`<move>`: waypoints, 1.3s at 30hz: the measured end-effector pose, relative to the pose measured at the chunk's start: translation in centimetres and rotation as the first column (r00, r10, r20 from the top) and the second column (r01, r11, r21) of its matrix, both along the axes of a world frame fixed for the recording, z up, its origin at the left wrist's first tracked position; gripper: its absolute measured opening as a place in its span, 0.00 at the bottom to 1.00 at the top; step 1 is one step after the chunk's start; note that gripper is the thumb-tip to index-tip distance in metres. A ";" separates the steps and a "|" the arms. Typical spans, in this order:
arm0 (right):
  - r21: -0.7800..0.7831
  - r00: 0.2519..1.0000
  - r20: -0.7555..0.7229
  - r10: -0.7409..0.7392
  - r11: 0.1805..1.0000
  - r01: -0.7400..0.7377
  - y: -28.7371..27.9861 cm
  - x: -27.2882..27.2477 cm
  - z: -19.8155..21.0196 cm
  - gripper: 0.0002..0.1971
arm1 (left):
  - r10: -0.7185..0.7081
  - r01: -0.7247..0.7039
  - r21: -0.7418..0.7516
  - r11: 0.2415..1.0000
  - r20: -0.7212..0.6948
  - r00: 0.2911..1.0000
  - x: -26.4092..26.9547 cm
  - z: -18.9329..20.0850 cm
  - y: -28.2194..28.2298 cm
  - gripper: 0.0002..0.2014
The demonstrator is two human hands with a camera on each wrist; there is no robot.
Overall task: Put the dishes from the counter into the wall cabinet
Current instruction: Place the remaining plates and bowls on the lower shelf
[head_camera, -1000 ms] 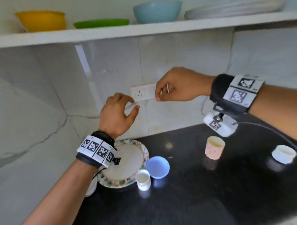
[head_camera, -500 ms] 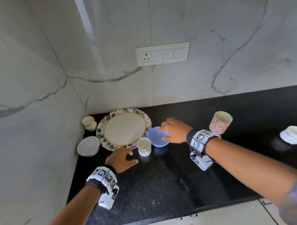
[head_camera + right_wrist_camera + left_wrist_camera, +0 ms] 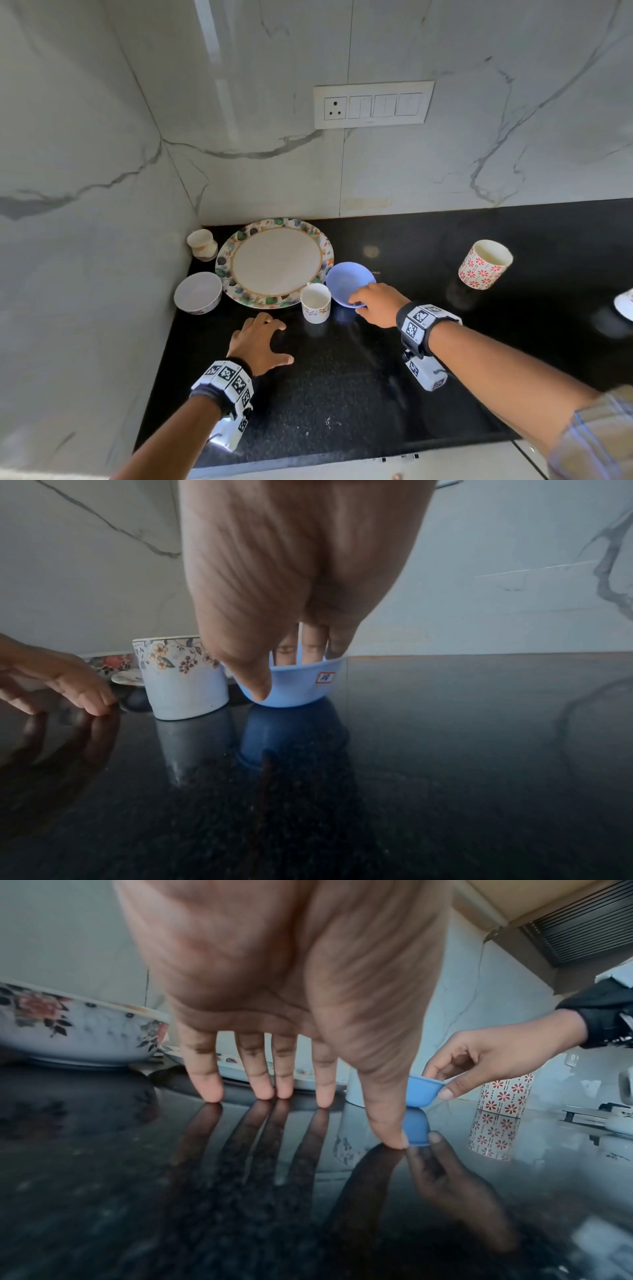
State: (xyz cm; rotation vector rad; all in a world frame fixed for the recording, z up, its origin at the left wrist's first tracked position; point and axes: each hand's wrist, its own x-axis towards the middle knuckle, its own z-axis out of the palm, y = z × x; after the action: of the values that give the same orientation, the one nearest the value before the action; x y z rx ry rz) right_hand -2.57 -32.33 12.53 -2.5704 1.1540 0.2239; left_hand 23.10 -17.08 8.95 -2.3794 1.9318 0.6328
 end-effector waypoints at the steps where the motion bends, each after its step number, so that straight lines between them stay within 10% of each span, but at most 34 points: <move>1: -0.012 1.000 0.008 0.002 1.000 -0.002 0.1 -0.1 0.0 0.14 | -0.001 0.001 0.000 1.000 0.001 1.000 0.0 0.0 0.0 0.35; 9: -0.095 0.976 0.211 -0.057 0.992 0.079 0.5 -2.0 2.5 0.12 | 0.081 -0.124 -0.155 0.980 -0.260 0.962 1.0 1.8 -1.2 0.26; 16: -0.125 0.881 0.465 -0.091 0.978 0.167 1.1 -4.8 9.5 0.12 | -0.033 -0.227 -0.546 0.806 -0.425 0.905 1.3 10.7 -4.9 0.12; 27: -0.404 0.782 0.615 0.101 0.892 0.204 3.0 -8.1 21.6 0.11 | -0.362 0.069 -0.943 0.326 -0.057 0.930 -1.9 30.6 -8.0 0.06; 39: -0.658 0.728 0.611 0.309 0.710 0.251 5.7 -9.9 32.6 0.10 | -0.206 0.217 -0.961 -0.169 0.250 0.946 -1.9 42.9 -8.6 0.12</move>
State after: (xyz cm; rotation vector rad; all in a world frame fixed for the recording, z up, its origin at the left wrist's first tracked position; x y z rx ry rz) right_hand -12.42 -26.60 45.15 -2.8039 0.9766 -1.3572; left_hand 21.19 -25.64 51.83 -1.9748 3.3758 -1.6759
